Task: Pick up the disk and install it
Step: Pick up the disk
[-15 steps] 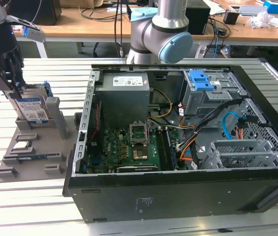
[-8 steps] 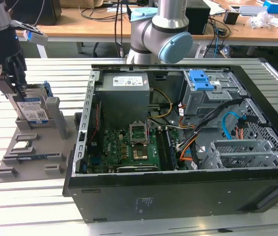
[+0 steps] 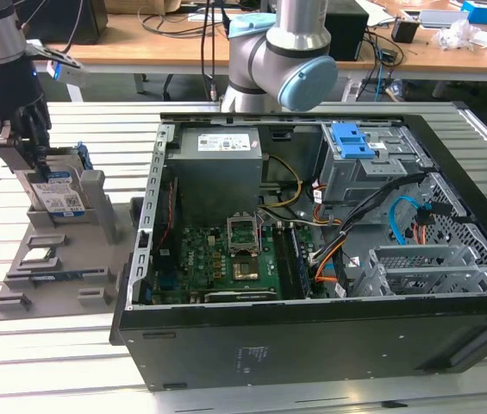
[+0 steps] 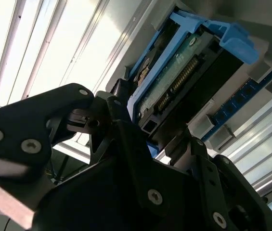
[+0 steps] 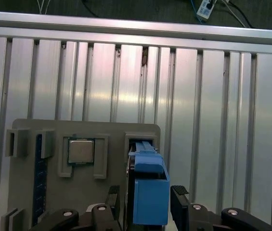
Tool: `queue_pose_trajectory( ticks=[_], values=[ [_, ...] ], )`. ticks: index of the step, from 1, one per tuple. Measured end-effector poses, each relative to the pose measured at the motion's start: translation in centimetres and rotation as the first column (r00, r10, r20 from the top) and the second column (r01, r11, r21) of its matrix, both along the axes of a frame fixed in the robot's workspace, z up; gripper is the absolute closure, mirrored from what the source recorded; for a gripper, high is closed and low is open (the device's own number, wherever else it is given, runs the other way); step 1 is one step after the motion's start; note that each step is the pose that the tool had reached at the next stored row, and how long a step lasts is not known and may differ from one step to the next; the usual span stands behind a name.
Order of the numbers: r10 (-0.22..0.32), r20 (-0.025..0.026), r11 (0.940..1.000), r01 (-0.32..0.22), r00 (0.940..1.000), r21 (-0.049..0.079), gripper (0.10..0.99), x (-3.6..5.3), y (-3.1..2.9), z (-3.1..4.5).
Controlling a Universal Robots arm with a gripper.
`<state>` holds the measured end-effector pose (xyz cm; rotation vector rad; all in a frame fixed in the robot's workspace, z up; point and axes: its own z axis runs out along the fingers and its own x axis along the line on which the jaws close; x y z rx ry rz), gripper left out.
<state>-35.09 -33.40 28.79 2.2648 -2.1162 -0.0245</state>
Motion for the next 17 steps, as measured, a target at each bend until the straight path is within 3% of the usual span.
queue_pose_trajectory(
  ticks=[11, 12, 13, 17],
  values=[
    [0.000, 0.0002, 1.0000, 0.000, 1.0000, 0.000, 0.545, 0.00, 0.00, -0.02],
    [0.000, 0.0001, 1.0000, 0.000, 1.0000, 0.000, 0.561, 0.00, 0.00, -0.03],
    [0.000, 0.0002, 1.0000, 0.000, 1.0000, 0.000, 0.690, 0.00, -0.01, -0.03],
    [0.000, 0.0001, 1.0000, 0.000, 1.0000, 0.000, 0.718, 0.00, 0.00, -0.03]
  ],
)
